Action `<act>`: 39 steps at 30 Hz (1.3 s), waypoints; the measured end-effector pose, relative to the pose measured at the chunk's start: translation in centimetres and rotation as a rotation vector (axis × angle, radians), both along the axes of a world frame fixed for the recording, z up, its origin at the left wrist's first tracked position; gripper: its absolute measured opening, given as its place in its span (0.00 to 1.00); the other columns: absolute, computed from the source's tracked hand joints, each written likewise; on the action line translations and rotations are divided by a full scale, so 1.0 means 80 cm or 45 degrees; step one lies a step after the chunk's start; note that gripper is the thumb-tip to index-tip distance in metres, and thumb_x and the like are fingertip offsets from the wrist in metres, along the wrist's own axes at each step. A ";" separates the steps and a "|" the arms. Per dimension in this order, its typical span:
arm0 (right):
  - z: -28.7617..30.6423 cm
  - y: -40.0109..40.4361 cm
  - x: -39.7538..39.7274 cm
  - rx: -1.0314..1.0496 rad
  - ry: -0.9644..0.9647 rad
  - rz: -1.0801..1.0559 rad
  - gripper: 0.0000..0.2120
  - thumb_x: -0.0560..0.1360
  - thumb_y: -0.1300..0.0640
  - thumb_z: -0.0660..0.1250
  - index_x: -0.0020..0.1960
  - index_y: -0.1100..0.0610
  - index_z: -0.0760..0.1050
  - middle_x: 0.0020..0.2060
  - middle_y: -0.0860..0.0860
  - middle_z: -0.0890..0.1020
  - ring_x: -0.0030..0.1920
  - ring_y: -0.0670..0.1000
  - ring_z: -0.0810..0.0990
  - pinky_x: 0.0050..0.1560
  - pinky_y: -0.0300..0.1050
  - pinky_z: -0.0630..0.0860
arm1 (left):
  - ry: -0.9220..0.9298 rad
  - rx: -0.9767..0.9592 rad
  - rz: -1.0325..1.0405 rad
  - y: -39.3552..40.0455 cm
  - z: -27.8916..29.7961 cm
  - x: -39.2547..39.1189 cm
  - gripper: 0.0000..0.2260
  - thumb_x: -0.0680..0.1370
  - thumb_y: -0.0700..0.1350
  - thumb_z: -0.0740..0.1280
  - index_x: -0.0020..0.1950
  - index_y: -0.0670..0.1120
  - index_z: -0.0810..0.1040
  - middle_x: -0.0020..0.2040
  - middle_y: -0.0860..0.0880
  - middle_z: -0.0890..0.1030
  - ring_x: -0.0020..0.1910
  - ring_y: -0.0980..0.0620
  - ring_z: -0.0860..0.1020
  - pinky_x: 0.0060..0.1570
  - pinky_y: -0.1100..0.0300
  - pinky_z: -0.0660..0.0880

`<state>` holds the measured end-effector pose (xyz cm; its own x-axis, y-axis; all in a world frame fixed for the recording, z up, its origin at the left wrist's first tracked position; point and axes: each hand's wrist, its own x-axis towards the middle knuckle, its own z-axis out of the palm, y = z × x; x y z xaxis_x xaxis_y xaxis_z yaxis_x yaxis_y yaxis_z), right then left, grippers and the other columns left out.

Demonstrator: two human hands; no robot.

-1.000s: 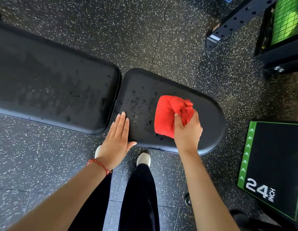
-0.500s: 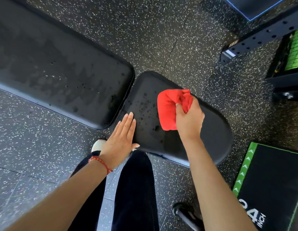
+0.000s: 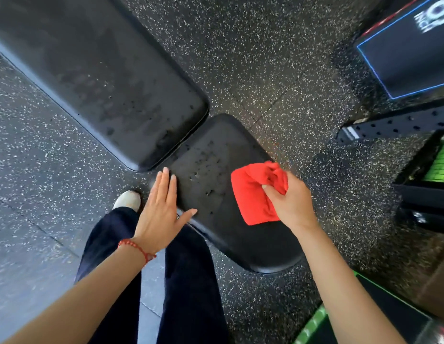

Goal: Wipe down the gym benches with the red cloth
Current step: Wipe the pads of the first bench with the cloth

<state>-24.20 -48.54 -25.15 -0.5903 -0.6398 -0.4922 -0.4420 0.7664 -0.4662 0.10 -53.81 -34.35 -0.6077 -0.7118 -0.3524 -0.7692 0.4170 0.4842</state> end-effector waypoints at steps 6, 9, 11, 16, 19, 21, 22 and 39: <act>-0.010 -0.031 0.008 -0.053 0.055 0.071 0.15 0.72 0.61 0.69 0.57 0.61 0.74 0.52 0.59 0.81 0.54 0.57 0.78 0.51 0.41 0.66 | -0.093 0.003 0.121 0.018 -0.008 -0.015 0.45 0.76 0.70 0.43 0.69 0.28 0.60 0.72 0.30 0.58 0.72 0.35 0.55 0.68 0.45 0.55; -0.026 -0.070 0.011 -0.085 0.083 0.134 0.14 0.72 0.60 0.68 0.56 0.62 0.74 0.52 0.60 0.81 0.54 0.60 0.77 0.52 0.45 0.66 | -0.091 -0.033 0.132 0.019 -0.011 -0.016 0.44 0.76 0.69 0.42 0.70 0.29 0.59 0.72 0.30 0.58 0.71 0.35 0.56 0.68 0.45 0.56; -0.036 -0.102 0.016 -0.086 0.095 0.176 0.13 0.73 0.59 0.68 0.56 0.62 0.74 0.52 0.60 0.81 0.54 0.60 0.77 0.51 0.45 0.66 | -0.079 -0.042 0.142 0.020 -0.013 -0.016 0.43 0.76 0.68 0.42 0.70 0.30 0.58 0.71 0.31 0.59 0.71 0.35 0.56 0.67 0.44 0.58; -0.052 -0.139 0.015 -0.072 0.062 0.288 0.12 0.73 0.58 0.67 0.54 0.62 0.74 0.51 0.58 0.81 0.54 0.58 0.77 0.51 0.43 0.67 | -0.086 -0.051 0.138 0.022 -0.015 -0.015 0.43 0.74 0.67 0.49 0.68 0.28 0.62 0.70 0.31 0.61 0.70 0.34 0.60 0.62 0.38 0.66; -0.042 -0.116 0.011 -0.063 0.075 0.342 0.12 0.72 0.58 0.68 0.54 0.62 0.75 0.50 0.60 0.81 0.53 0.60 0.77 0.51 0.45 0.67 | -0.091 -0.053 0.129 0.021 -0.010 -0.015 0.43 0.72 0.66 0.51 0.67 0.28 0.64 0.70 0.31 0.62 0.69 0.34 0.63 0.61 0.38 0.64; -0.031 -0.091 0.011 -0.051 0.055 0.382 0.13 0.72 0.59 0.69 0.55 0.61 0.75 0.49 0.60 0.82 0.52 0.60 0.78 0.50 0.45 0.67 | -0.093 -0.058 0.133 0.019 -0.007 -0.014 0.43 0.72 0.66 0.51 0.67 0.28 0.64 0.69 0.30 0.63 0.68 0.33 0.64 0.61 0.39 0.63; -0.025 -0.076 0.010 -0.041 0.034 0.402 0.14 0.71 0.59 0.70 0.56 0.61 0.75 0.49 0.60 0.82 0.52 0.60 0.79 0.49 0.44 0.67 | -0.093 -0.050 0.134 0.019 -0.006 -0.015 0.43 0.72 0.66 0.51 0.67 0.28 0.64 0.69 0.30 0.63 0.68 0.33 0.64 0.61 0.39 0.64; -0.059 -0.134 0.056 -0.062 0.053 0.547 0.14 0.73 0.56 0.66 0.58 0.57 0.74 0.51 0.57 0.81 0.54 0.61 0.76 0.52 0.47 0.68 | 0.027 -0.062 0.152 0.020 -0.013 -0.009 0.43 0.71 0.67 0.53 0.69 0.29 0.63 0.70 0.31 0.62 0.70 0.36 0.59 0.63 0.41 0.57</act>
<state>-19.68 -59.23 -29.87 -0.2843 -0.8536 -0.4365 -0.7350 0.4864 -0.4725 -0.66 -52.21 -35.37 -0.5242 -0.7957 -0.3034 -0.8047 0.3463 0.4822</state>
